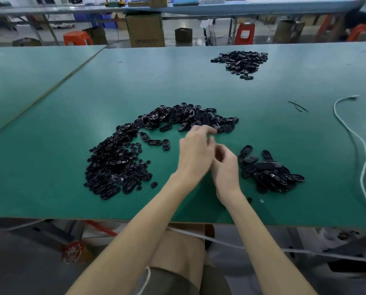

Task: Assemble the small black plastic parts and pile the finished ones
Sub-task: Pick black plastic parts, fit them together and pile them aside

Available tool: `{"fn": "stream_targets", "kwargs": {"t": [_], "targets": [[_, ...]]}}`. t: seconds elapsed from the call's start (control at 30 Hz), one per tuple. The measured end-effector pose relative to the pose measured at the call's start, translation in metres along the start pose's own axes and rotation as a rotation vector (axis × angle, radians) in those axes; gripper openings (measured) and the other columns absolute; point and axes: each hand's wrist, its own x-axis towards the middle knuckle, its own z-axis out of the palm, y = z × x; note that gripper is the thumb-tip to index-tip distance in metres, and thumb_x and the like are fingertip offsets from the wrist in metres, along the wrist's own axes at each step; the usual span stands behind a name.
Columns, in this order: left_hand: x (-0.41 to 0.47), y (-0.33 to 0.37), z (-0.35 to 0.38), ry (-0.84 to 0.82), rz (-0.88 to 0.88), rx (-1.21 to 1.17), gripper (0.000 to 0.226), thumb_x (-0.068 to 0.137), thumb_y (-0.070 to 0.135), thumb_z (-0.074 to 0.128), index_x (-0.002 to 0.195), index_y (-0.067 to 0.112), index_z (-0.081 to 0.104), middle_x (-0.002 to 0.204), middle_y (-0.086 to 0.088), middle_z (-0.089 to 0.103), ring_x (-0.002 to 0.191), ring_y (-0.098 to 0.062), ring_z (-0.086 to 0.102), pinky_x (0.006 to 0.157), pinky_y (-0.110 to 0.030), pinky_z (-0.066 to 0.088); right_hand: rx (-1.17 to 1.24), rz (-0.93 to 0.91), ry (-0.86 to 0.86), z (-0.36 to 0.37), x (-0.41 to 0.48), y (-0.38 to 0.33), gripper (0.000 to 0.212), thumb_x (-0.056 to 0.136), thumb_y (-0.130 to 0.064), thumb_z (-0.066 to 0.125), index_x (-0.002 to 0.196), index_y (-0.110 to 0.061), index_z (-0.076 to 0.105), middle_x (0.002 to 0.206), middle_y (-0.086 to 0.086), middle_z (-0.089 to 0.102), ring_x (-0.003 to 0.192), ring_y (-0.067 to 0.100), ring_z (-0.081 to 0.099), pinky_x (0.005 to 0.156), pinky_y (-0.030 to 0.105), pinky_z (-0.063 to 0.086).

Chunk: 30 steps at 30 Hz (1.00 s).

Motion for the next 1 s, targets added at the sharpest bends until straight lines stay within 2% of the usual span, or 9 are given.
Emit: {"fn": "stream_targets", "kwargs": {"t": [0.13, 0.23, 0.4, 0.5, 0.6, 0.7, 0.8, 0.9, 1.0], "targets": [[0.016, -0.049, -0.028, 0.005, -0.128, 0.441, 0.030, 0.102, 0.009, 0.051, 0.131, 0.011, 0.061, 0.134, -0.012, 0.056, 0.124, -0.031, 0.050, 0.107, -0.043, 0.036, -0.070, -0.042, 0.039, -0.001, 0.000, 0.001, 0.018, 0.097, -0.001, 0.063, 0.100, -0.015, 0.073, 0.082, -0.006, 0.074, 0.072, 0.007, 0.069, 0.064, 0.022, 0.054], [0.015, -0.072, -0.039, -0.052, -0.152, 0.661, 0.023, 0.105, 0.013, 0.050, 0.124, 0.009, 0.062, 0.133, -0.012, 0.053, 0.124, -0.032, 0.044, 0.106, -0.043, 0.030, -0.071, -0.035, 0.037, 0.000, 0.000, 0.002, 0.017, 0.097, 0.000, 0.063, 0.100, -0.014, 0.072, 0.080, -0.005, 0.074, 0.070, 0.007, 0.068, 0.063, 0.021, 0.053], [0.011, -0.083, -0.043, -0.004, -0.020, 0.639, 0.035, 0.097, -0.007, 0.049, 0.122, 0.011, 0.065, 0.123, -0.012, 0.059, 0.114, -0.031, 0.050, 0.100, -0.038, 0.034, -0.075, -0.037, 0.039, 0.000, 0.000, 0.002, 0.016, 0.097, -0.001, 0.064, 0.101, -0.013, 0.073, 0.084, -0.001, 0.074, 0.071, 0.006, 0.068, 0.064, 0.020, 0.053], [0.008, -0.086, -0.046, 0.011, 0.001, 0.562, 0.040, 0.098, -0.011, 0.049, 0.132, 0.007, 0.062, 0.126, -0.015, 0.059, 0.116, -0.031, 0.051, 0.101, -0.037, 0.040, -0.082, -0.038, 0.036, 0.000, 0.000, 0.003, 0.016, 0.097, -0.001, 0.064, 0.101, -0.014, 0.073, 0.083, -0.003, 0.074, 0.070, 0.005, 0.068, 0.064, 0.020, 0.053], [0.003, -0.084, -0.048, 0.041, 0.041, 0.522, 0.040, 0.099, -0.008, 0.049, 0.132, 0.011, 0.063, 0.125, -0.012, 0.061, 0.114, -0.028, 0.055, 0.102, -0.039, 0.040, -0.081, -0.041, 0.033, 0.000, 0.000, 0.002, 0.016, 0.097, -0.001, 0.064, 0.100, -0.014, 0.073, 0.079, -0.005, 0.073, 0.069, 0.005, 0.067, 0.063, 0.020, 0.053], [-0.002, -0.075, -0.052, 0.073, 0.026, 0.303, 0.032, 0.101, -0.005, 0.051, 0.121, 0.010, 0.070, 0.117, -0.008, 0.064, 0.105, -0.023, 0.061, 0.101, -0.036, 0.047, -0.080, -0.041, 0.029, 0.000, 0.000, 0.002, 0.016, 0.097, -0.001, 0.064, 0.101, -0.013, 0.073, 0.080, -0.005, 0.073, 0.070, 0.006, 0.067, 0.064, 0.021, 0.053], [-0.006, -0.060, -0.051, 0.050, -0.082, -0.085, 0.023, 0.095, -0.004, 0.063, 0.107, 0.011, 0.074, 0.104, -0.002, 0.071, 0.094, -0.013, 0.067, 0.089, -0.018, 0.052, -0.075, -0.050, 0.001, 0.000, -0.001, 0.001, 0.013, 0.098, -0.004, 0.066, 0.103, -0.013, 0.073, 0.087, 0.000, 0.074, 0.074, 0.008, 0.069, 0.066, 0.022, 0.054], [-0.008, -0.046, -0.051, 0.017, -0.253, -0.569, 0.021, 0.088, -0.006, 0.073, 0.098, 0.013, 0.076, 0.098, -0.003, 0.076, 0.091, -0.009, 0.069, 0.087, -0.021, 0.056, -0.086, -0.059, -0.078, 0.000, -0.003, 0.000, 0.012, 0.097, -0.014, 0.072, 0.109, -0.014, 0.074, 0.097, 0.001, 0.077, 0.086, 0.015, 0.073, 0.071, 0.024, 0.056], [-0.010, -0.041, -0.050, 0.004, -0.299, -0.742, 0.020, 0.087, -0.008, 0.073, 0.095, 0.011, 0.074, 0.093, -0.004, 0.074, 0.090, -0.012, 0.068, 0.082, -0.023, 0.059, -0.106, -0.056, -0.142, 0.002, -0.004, -0.001, 0.014, 0.096, -0.013, 0.073, 0.110, -0.010, 0.074, 0.096, 0.002, 0.079, 0.086, 0.016, 0.075, 0.071, 0.023, 0.057]]}}
